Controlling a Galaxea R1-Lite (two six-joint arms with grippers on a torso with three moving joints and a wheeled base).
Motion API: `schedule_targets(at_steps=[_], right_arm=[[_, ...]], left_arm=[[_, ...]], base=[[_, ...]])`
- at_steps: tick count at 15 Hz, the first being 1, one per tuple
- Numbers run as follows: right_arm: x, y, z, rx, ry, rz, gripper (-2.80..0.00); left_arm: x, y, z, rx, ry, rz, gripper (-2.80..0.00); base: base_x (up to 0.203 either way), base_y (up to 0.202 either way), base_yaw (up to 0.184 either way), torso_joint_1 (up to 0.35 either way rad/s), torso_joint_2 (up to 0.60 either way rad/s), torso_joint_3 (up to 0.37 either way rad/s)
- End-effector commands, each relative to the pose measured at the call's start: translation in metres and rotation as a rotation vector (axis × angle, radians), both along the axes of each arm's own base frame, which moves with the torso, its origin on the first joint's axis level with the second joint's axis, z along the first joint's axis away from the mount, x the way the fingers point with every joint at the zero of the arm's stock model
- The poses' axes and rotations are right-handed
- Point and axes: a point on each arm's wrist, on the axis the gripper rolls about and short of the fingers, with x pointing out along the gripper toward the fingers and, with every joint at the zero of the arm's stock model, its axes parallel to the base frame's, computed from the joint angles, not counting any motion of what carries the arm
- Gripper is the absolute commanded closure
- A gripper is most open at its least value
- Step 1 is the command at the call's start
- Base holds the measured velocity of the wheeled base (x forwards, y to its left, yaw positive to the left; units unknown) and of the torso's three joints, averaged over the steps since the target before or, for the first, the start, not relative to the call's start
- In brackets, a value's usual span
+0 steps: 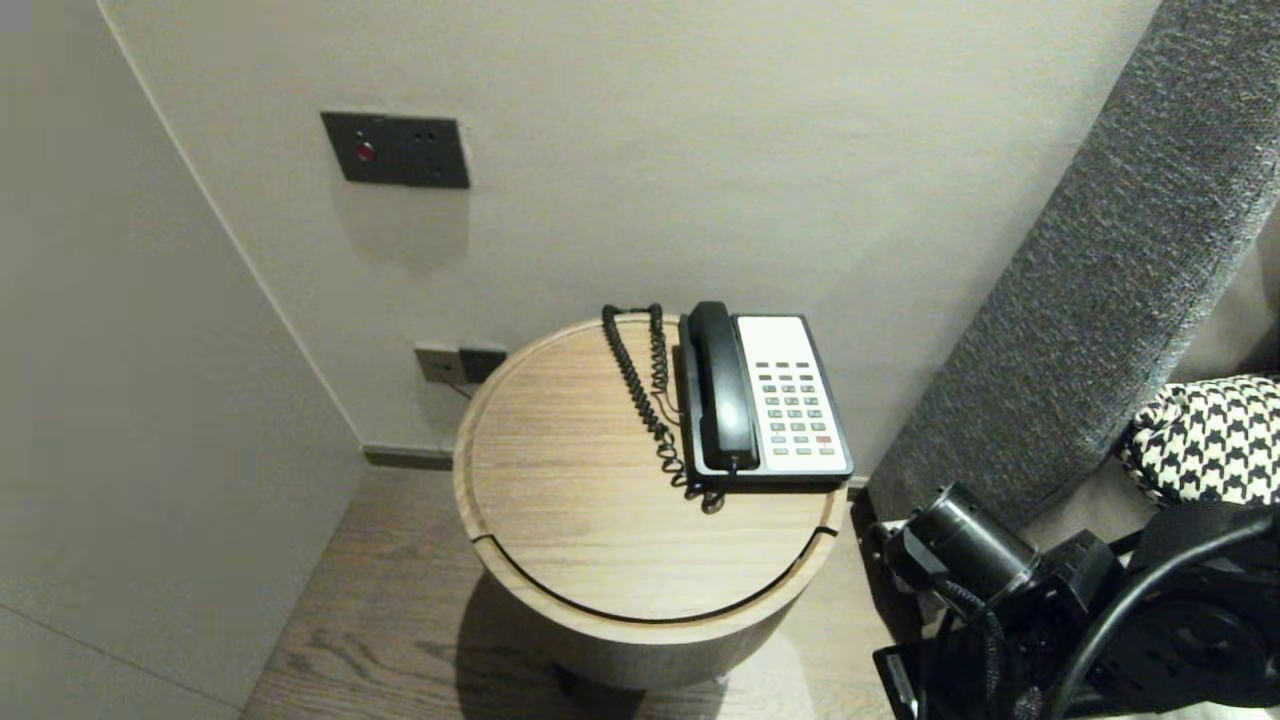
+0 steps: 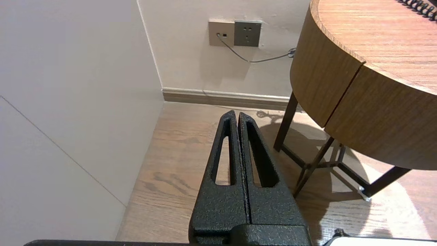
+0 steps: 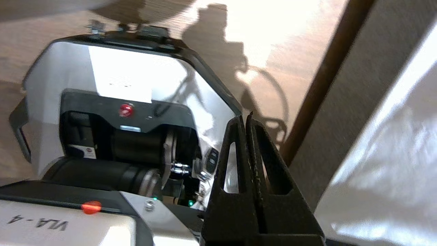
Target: Open the nightstand drawer
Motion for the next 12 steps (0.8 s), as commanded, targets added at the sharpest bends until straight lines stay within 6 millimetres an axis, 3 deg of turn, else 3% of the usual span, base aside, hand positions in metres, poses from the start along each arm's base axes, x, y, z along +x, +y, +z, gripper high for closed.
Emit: schedule_targets(at_steps=[1, 5, 7, 12], right_arm=[[-0.004, -0.018, -0.001, -0.004, 0.008, -0.059, 0.00], [-0.002, -0.050, 0.001, -0.001, 0.004, -0.179, 0.00], [-0.004, -0.064, 0.012, 0.024, -0.043, -0.234, 0.00], [-0.011, -0.080, 0.037, 0.056, -0.159, -0.276, 0.00]], left_arm=[[0.000, 0.000, 0.000, 0.000, -0.002, 0.001, 0.00], [0.000, 0.000, 0.000, 0.000, -0.002, 0.001, 0.00], [0.000, 0.000, 0.000, 0.000, -0.002, 0.001, 0.00], [0.000, 0.000, 0.000, 0.000, -0.002, 0.001, 0.00]], base=[[0.000, 0.000, 0.000, 0.000, 0.00, 0.000], [0.000, 0.000, 0.000, 0.000, 0.00, 0.000], [0.000, 0.000, 0.000, 0.000, 0.00, 0.000], [0.000, 0.000, 0.000, 0.000, 0.00, 0.000]])
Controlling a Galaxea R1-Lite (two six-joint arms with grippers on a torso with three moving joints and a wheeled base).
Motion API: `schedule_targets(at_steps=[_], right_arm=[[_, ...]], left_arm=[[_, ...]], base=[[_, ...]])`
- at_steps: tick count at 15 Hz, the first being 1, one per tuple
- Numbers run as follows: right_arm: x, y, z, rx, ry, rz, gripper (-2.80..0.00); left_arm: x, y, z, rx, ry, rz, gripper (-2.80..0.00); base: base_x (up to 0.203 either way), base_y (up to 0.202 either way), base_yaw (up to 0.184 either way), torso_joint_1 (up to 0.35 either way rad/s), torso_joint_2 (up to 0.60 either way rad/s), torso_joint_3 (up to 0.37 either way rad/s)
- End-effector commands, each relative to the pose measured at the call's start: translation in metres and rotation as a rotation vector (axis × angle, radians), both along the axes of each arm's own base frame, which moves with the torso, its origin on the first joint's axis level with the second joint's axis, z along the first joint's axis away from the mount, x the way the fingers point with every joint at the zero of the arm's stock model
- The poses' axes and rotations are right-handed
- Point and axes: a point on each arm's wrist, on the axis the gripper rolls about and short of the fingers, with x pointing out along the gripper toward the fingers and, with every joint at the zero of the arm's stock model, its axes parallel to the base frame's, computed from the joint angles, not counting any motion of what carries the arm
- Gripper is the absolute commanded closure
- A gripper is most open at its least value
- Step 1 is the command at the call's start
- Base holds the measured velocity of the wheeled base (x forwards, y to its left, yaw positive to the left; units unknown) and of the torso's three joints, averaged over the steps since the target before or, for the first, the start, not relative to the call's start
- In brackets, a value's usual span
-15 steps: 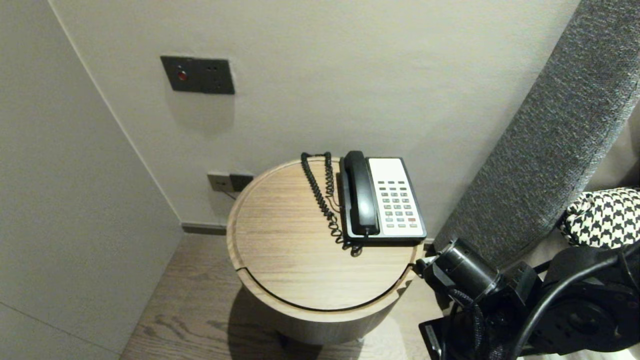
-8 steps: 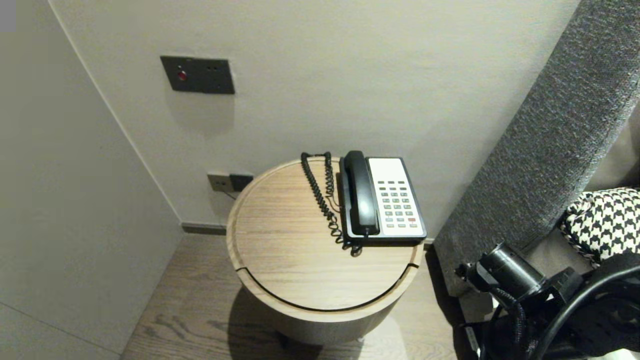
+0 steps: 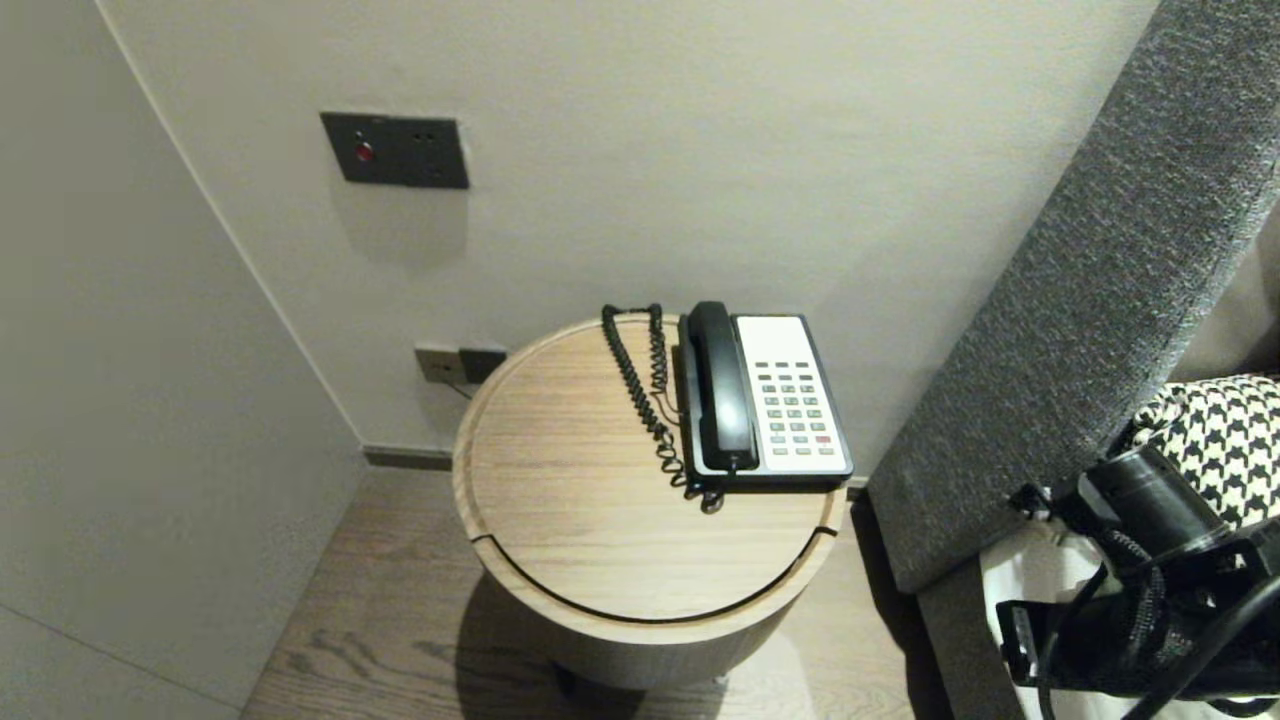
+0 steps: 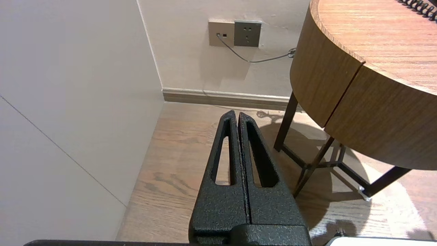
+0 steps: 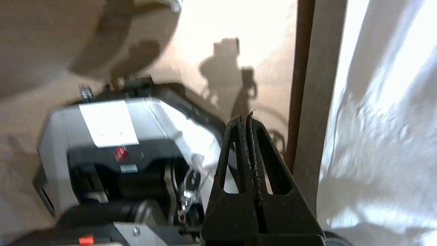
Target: Open the nightstand drawer
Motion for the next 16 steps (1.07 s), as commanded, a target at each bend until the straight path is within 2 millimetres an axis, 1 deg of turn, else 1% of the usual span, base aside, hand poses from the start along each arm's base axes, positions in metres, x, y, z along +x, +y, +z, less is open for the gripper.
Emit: schedule_targets(at_steps=[1, 5, 10, 14, 16], right_arm=[[-0.005, -0.009, 0.013, 0.011, -0.064, -0.030, 0.00], [-0.011, -0.019, 0.024, 0.009, -0.125, -0.053, 0.00], [-0.008, -0.034, 0.038, -0.022, -0.179, -0.093, 0.00], [-0.007, -0.048, 0.060, -0.052, -0.273, -0.129, 0.00], [-0.011, -0.053, 0.082, -0.064, -0.366, -0.135, 0.00]], left_arm=[[0.000, 0.000, 0.000, 0.000, -0.001, 0.001, 0.00], [0.000, 0.000, 0.000, 0.000, -0.001, 0.001, 0.00], [0.000, 0.000, 0.000, 0.000, -0.001, 0.001, 0.00], [0.000, 0.000, 0.000, 0.000, -0.001, 0.001, 0.00], [0.000, 0.000, 0.000, 0.000, -0.001, 0.001, 0.00]], base=[[0.000, 0.000, 0.000, 0.000, 0.00, 0.000], [0.000, 0.000, 0.000, 0.000, 0.00, 0.000], [0.000, 0.000, 0.000, 0.000, 0.00, 0.000], [0.000, 0.000, 0.000, 0.000, 0.00, 0.000], [0.000, 0.000, 0.000, 0.000, 0.00, 0.000]])
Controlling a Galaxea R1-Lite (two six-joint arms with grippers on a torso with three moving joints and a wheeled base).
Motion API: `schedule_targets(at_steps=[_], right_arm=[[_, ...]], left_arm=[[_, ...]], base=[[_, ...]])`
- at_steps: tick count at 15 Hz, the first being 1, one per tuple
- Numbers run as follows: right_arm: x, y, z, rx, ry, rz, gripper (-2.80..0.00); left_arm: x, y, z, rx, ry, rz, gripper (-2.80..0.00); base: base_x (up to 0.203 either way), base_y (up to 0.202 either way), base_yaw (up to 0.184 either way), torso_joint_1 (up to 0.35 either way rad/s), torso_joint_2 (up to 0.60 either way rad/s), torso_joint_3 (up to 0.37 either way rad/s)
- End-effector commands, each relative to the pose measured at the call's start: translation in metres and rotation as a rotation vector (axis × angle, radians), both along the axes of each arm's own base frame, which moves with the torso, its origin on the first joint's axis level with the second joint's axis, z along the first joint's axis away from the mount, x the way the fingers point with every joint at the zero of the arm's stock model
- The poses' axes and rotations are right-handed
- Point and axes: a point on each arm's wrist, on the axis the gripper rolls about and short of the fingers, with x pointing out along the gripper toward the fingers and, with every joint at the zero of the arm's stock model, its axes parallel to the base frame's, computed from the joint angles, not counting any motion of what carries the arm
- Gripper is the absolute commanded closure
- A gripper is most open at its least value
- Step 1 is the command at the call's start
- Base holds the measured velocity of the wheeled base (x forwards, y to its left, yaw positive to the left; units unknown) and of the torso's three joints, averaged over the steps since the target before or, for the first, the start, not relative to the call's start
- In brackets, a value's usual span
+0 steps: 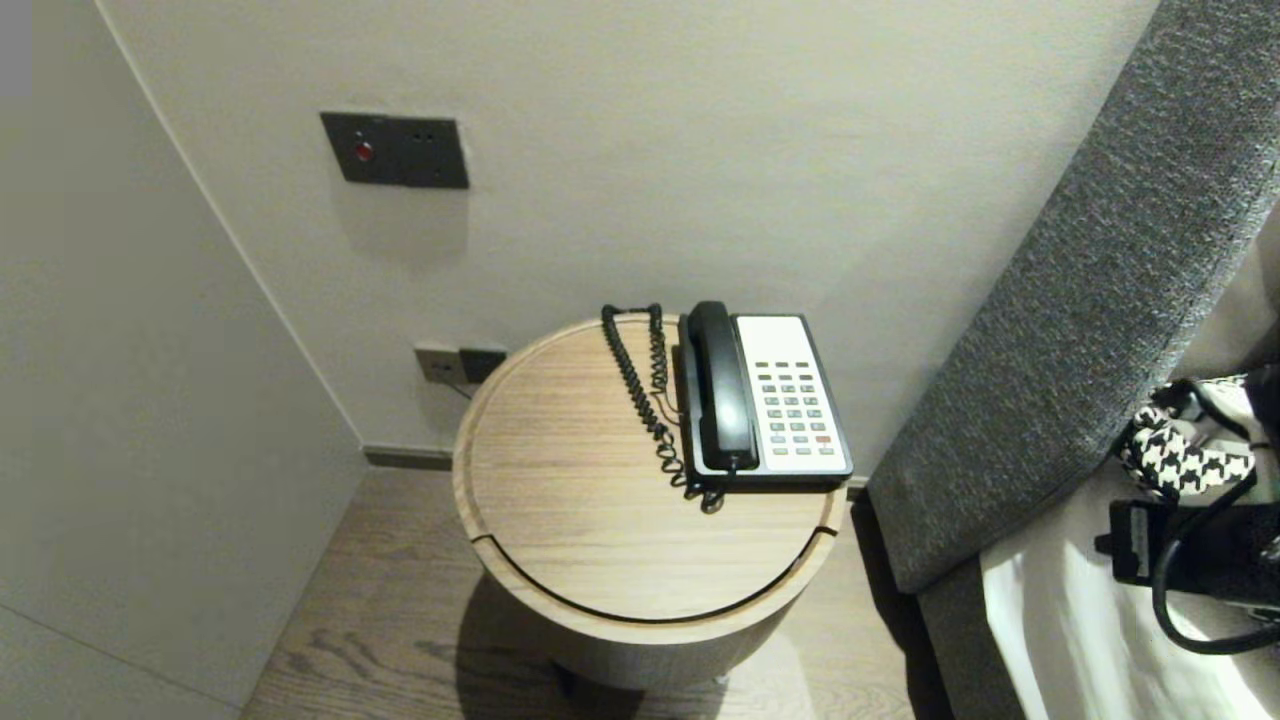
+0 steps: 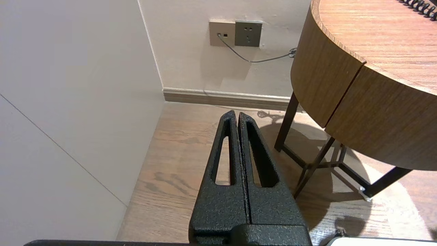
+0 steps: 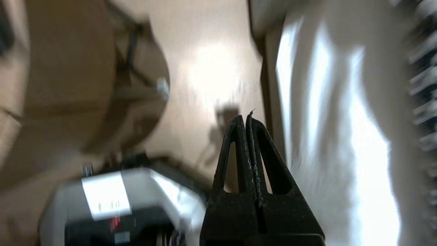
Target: Open the nightstand drawer
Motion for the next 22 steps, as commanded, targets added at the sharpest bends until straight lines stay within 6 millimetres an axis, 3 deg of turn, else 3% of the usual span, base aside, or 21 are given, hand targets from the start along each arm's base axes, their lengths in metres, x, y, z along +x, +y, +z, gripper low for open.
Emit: schedule_targets(at_steps=[1, 6, 9, 11, 14, 16, 18, 22], right_arm=[[-0.007, -0.004, 0.026, -0.003, -0.112, -0.014, 0.00], [-0.051, -0.005, 0.092, 0.012, -0.436, -0.010, 0.00], [-0.095, -0.006, 0.112, 0.015, -0.592, -0.012, 0.00], [-0.125, -0.007, 0.095, 0.004, -0.609, -0.011, 0.00], [-0.159, -0.010, 0.041, -0.075, -0.565, -0.043, 0.00], [-0.176, -0.011, 0.018, -0.101, -0.568, -0.062, 0.00], [-0.188, -0.012, -0.012, -0.127, -0.549, -0.065, 0.00], [-0.205, -0.011, -0.046, -0.174, -0.569, -0.056, 0.00]], left_arm=[[0.000, 0.000, 0.000, 0.000, -0.002, 0.001, 0.00], [0.000, 0.000, 0.000, 0.000, -0.002, 0.001, 0.00], [0.000, 0.000, 0.000, 0.000, -0.002, 0.001, 0.00], [0.000, 0.000, 0.000, 0.000, -0.002, 0.001, 0.00], [0.000, 0.000, 0.000, 0.000, -0.002, 0.001, 0.00], [0.000, 0.000, 0.000, 0.000, -0.002, 0.001, 0.00], [0.000, 0.000, 0.000, 0.000, -0.002, 0.001, 0.00], [0.000, 0.000, 0.000, 0.000, -0.002, 0.001, 0.00]], base=[[0.000, 0.000, 0.000, 0.000, 0.00, 0.000], [0.000, 0.000, 0.000, 0.000, 0.00, 0.000], [0.000, 0.000, 0.000, 0.000, 0.00, 0.000], [0.000, 0.000, 0.000, 0.000, 0.00, 0.000], [0.000, 0.000, 0.000, 0.000, 0.00, 0.000], [0.000, 0.000, 0.000, 0.000, 0.00, 0.000], [0.000, 0.000, 0.000, 0.000, 0.00, 0.000], [0.000, 0.000, 0.000, 0.000, 0.00, 0.000]])
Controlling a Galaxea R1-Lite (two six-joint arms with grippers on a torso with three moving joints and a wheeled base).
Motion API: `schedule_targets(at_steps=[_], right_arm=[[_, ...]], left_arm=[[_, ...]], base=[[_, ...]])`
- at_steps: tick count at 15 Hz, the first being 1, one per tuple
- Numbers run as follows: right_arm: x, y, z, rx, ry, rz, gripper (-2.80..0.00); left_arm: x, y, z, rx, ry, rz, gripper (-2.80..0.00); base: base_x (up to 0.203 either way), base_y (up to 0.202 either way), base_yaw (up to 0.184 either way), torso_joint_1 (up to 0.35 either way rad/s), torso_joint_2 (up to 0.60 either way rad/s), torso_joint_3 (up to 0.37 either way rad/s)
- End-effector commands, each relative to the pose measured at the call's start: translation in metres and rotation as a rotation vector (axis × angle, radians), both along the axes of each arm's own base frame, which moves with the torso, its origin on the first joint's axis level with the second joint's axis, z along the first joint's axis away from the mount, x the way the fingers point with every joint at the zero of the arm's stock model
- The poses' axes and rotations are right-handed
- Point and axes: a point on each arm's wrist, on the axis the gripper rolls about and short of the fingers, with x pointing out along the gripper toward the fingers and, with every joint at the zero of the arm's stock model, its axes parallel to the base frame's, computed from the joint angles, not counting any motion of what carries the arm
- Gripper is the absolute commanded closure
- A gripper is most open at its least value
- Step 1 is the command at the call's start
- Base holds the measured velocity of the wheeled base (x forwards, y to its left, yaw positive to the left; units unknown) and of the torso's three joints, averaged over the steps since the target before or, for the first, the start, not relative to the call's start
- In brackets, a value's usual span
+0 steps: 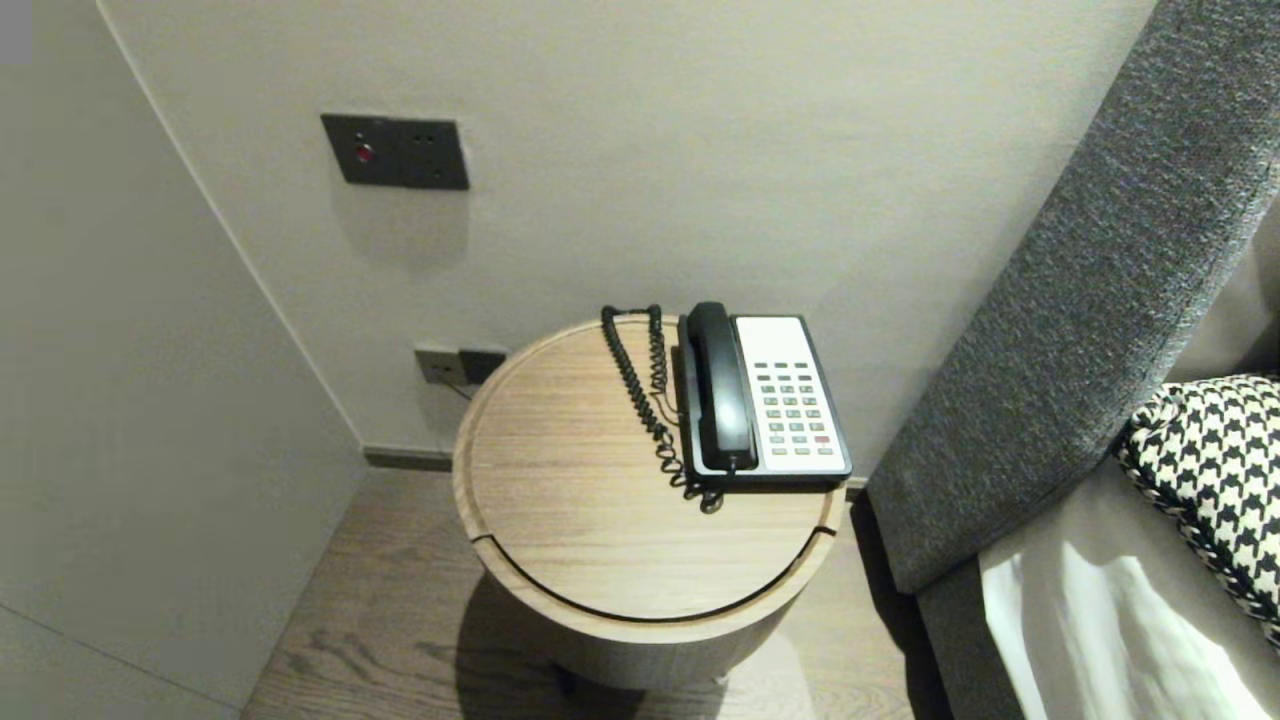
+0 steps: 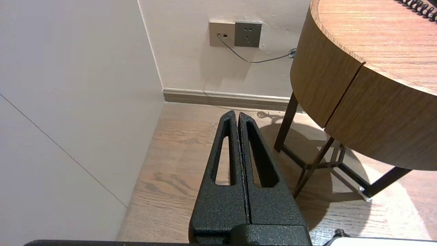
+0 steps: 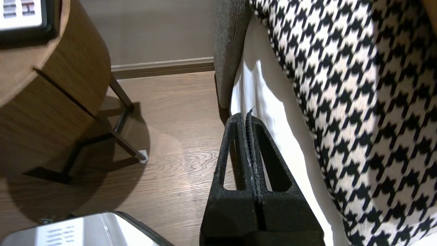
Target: Open the nightstand drawer
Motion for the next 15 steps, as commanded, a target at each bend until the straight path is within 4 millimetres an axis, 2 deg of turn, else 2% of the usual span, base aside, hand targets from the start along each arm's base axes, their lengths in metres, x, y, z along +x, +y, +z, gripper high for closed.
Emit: schedule_targets(at_steps=[1, 4, 7, 10, 15], right_arm=[[-0.017, 0.000, -0.021, -0.029, -0.063, 0.009, 0.00], [-0.019, 0.001, -0.049, -0.118, -0.035, 0.081, 0.00], [-0.024, 0.002, -0.058, -0.132, -0.076, 0.125, 0.00], [-0.025, 0.003, -0.077, -0.139, -0.079, 0.166, 0.00], [-0.022, 0.006, -0.081, -0.110, -0.102, 0.269, 0.00]], left_arm=[[0.000, 0.000, 0.000, 0.000, -0.002, 0.001, 0.00], [0.000, 0.000, 0.000, 0.000, -0.002, 0.001, 0.00], [0.000, 0.000, 0.000, 0.000, -0.002, 0.001, 0.00], [0.000, 0.000, 0.000, 0.000, -0.002, 0.001, 0.00], [0.000, 0.000, 0.000, 0.000, -0.002, 0.001, 0.00]], base=[[0.000, 0.000, 0.000, 0.000, 0.00, 0.000], [0.000, 0.000, 0.000, 0.000, 0.00, 0.000], [0.000, 0.000, 0.000, 0.000, 0.00, 0.000], [0.000, 0.000, 0.000, 0.000, 0.00, 0.000], [0.000, 0.000, 0.000, 0.000, 0.00, 0.000]])
